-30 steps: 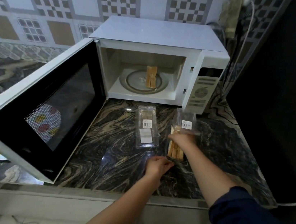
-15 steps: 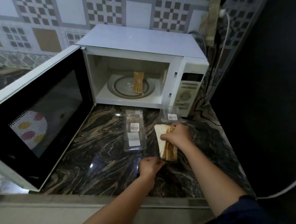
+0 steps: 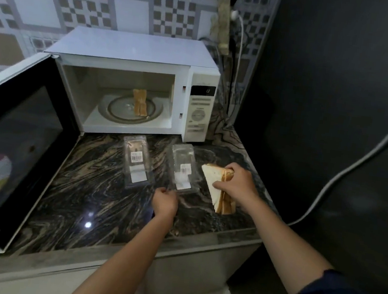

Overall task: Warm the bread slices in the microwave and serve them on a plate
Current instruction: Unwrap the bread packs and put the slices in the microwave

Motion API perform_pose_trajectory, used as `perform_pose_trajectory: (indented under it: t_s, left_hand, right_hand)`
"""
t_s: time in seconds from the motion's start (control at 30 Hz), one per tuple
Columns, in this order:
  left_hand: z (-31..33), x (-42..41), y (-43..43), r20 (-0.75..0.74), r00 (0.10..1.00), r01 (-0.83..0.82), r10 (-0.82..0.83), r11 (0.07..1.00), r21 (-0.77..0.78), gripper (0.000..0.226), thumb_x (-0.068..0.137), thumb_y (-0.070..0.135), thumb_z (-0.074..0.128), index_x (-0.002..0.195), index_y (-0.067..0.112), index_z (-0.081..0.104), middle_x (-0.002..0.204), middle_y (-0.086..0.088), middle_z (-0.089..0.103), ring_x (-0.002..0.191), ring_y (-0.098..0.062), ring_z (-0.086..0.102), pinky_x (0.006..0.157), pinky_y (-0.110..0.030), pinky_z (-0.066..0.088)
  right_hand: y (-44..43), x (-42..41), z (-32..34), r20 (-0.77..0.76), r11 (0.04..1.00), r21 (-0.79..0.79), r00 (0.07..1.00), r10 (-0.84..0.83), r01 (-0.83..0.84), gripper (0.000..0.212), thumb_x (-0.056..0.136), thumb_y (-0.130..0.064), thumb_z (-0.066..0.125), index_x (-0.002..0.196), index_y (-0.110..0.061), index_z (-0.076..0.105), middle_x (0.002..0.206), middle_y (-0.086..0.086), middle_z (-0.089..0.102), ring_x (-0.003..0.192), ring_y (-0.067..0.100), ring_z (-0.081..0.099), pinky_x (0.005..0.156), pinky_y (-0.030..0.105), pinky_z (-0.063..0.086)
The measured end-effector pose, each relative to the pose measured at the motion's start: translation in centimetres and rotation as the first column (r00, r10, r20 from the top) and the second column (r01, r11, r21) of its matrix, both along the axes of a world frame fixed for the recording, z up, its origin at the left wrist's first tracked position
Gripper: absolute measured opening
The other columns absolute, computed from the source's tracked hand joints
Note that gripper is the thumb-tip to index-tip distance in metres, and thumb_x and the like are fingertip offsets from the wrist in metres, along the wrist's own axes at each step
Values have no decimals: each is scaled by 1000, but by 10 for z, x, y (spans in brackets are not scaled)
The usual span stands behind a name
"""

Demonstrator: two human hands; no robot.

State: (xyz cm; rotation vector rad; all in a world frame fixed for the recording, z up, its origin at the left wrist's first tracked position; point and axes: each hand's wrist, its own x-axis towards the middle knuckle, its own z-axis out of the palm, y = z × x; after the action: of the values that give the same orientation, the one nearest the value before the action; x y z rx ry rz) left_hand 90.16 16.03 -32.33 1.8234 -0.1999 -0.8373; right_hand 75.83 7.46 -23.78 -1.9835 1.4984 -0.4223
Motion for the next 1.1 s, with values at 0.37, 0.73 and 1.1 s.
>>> perform_pose_trajectory:
  t_s: [0.37, 0.73, 1.1]
  left_hand:
    - [-24, 18, 83, 629, 581, 330, -517, 856, 398, 56, 97, 32, 42, 147, 11, 26, 155, -5, 22, 143, -22, 20, 115, -37, 19]
    - [-30, 109, 116, 614, 445, 230, -652, 746, 625, 56, 101, 40, 19, 150, 15, 7, 159, -2, 0, 146, -16, -4, 118, -38, -2]
    - [-28, 208, 41, 612, 466, 203, -639, 751, 629, 54, 101, 35, 17, 150, 18, 4, 159, 2, 0, 146, -13, -4, 117, -37, -1]
  right_hand:
    - [-14, -15, 41, 24, 999, -38, 999, -34, 35, 61, 69, -31, 77, 123, -20, 51, 125, 10, 44, 106, 28, 53, 83, 34, 47]
    - [-16, 108, 86, 59, 966, -206, 984, 168, -153, 54, 68, -28, 77, 115, -13, 56, 113, 9, 56, 96, 24, 55, 70, 29, 43]
    - [-56, 277, 79, 55, 934, -171, 943, 328, -315, 55, 68, -30, 77, 117, -18, 55, 115, 7, 59, 95, 22, 56, 75, 32, 50]
